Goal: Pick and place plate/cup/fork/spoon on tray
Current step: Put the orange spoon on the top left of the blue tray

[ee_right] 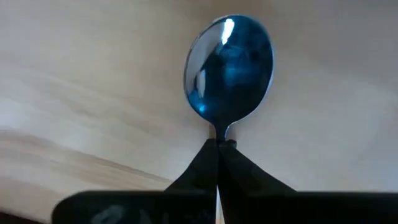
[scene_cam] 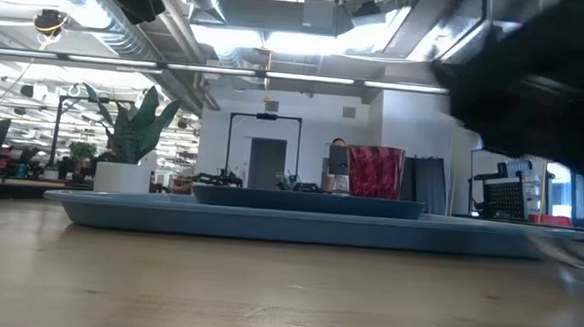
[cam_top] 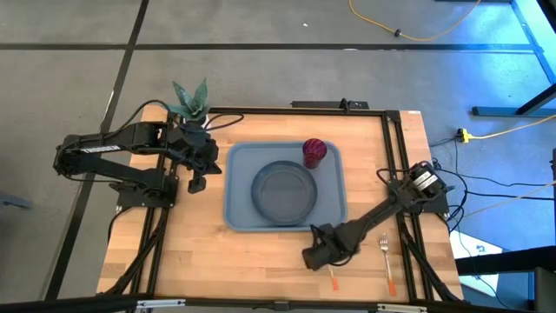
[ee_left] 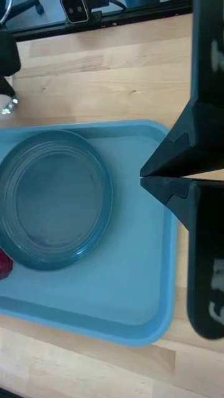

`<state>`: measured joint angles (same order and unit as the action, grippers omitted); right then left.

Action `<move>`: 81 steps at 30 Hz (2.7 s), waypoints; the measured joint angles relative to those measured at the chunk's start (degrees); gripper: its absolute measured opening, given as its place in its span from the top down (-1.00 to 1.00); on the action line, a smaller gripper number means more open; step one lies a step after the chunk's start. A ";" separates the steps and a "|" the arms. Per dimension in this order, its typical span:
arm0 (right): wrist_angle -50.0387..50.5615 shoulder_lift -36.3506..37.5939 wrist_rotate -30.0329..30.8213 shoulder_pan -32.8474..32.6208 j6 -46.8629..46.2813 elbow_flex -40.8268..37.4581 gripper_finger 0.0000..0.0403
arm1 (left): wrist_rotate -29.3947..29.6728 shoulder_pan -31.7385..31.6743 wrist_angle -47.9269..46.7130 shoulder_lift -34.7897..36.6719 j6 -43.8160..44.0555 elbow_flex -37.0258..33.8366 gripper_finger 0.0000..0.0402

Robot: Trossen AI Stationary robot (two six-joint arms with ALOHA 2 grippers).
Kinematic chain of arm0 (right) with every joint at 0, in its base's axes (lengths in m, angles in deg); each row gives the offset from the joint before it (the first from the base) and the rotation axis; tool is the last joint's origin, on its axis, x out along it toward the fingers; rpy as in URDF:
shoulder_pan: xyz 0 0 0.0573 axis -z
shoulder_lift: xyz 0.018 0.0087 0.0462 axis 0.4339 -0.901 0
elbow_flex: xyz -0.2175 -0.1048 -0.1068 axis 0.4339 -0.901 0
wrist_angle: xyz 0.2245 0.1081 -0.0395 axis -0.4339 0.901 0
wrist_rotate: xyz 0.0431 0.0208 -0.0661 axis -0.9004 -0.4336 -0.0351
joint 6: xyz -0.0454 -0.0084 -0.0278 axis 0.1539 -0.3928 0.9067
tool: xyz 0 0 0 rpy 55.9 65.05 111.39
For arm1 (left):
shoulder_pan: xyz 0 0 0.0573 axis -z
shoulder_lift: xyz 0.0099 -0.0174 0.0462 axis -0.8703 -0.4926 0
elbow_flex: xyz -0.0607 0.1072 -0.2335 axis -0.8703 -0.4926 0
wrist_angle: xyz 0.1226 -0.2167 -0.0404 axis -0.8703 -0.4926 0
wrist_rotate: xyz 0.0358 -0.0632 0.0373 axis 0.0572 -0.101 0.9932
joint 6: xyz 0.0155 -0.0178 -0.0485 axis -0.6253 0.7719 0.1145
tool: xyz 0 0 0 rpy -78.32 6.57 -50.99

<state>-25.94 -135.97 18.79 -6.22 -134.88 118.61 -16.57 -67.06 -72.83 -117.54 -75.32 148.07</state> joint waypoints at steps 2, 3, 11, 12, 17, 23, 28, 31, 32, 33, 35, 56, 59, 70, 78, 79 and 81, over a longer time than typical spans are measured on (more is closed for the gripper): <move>-0.31 0.14 0.01 1.62 4.11 1.08 0.99 | -0.02 0.02 -0.02 0.00 -0.02 0.00 1.00; -0.38 0.15 0.14 2.31 6.08 1.56 0.99 | 0.00 0.02 -0.02 0.00 -0.04 0.00 1.00; -0.61 0.20 -3.67 8.64 23.98 6.78 0.99 | -0.02 0.02 -0.09 0.00 -0.17 0.00 1.00; -0.57 0.26 -3.79 9.20 26.67 7.55 1.00 | -0.02 0.02 -0.11 0.00 -0.20 -0.02 1.00; -0.15 0.24 -5.82 11.66 39.47 11.63 1.00 | -0.02 0.02 -0.10 0.00 -0.20 -0.01 1.00; 3.39 -1.77 -6.59 14.40 47.92 15.55 1.00 | -0.01 0.02 -0.08 -0.04 -0.20 -0.02 1.00; 5.18 -5.69 -7.33 15.12 53.59 19.99 1.00 | -0.01 0.02 -0.04 -0.02 -0.20 -0.02 1.00; 6.55 -9.06 -7.91 15.07 57.30 23.62 1.00 | -0.01 0.02 -0.04 -0.03 -0.20 -0.02 1.00; 7.16 -10.26 -8.15 15.05 58.85 24.83 1.00 | 0.00 0.02 -0.04 -0.02 -0.20 -0.02 1.00; 7.50 -11.41 -8.52 15.02 60.41 26.09 1.00 | 0.00 0.02 -0.02 -0.04 -0.20 -0.02 1.00; 8.86 -13.64 -8.89 15.09 63.77 28.60 1.00 | 0.00 0.00 -0.02 -0.02 -0.20 -0.02 1.00; 18.27 -33.56 -8.17 16.02 82.22 58.61 1.00 | 0.00 0.00 -0.04 -0.04 -0.22 -0.02 1.00; 19.05 -35.16 -8.19 16.02 81.84 58.62 1.00 | 0.00 0.02 -0.04 -0.02 -0.22 -0.02 1.00; 18.96 -36.06 -8.78 16.02 82.33 58.88 1.00 | 0.00 0.01 -0.07 -0.04 -0.20 -0.02 1.00; 18.87 -36.13 -9.03 16.04 82.10 58.79 0.80 | 0.01 0.01 -0.07 -0.04 -0.21 -0.02 1.00; 18.84 -36.11 -9.03 16.04 82.08 58.79 0.78 | 0.02 0.01 -0.07 -0.04 -0.20 -0.02 1.00; 18.76 -36.11 -9.06 16.04 82.08 58.75 0.77 | 0.02 0.02 -0.09 -0.04 -0.20 -0.02 1.00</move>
<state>-7.18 -172.08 9.73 9.82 -52.80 177.36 -16.55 -67.03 -72.92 -117.59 -75.52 148.05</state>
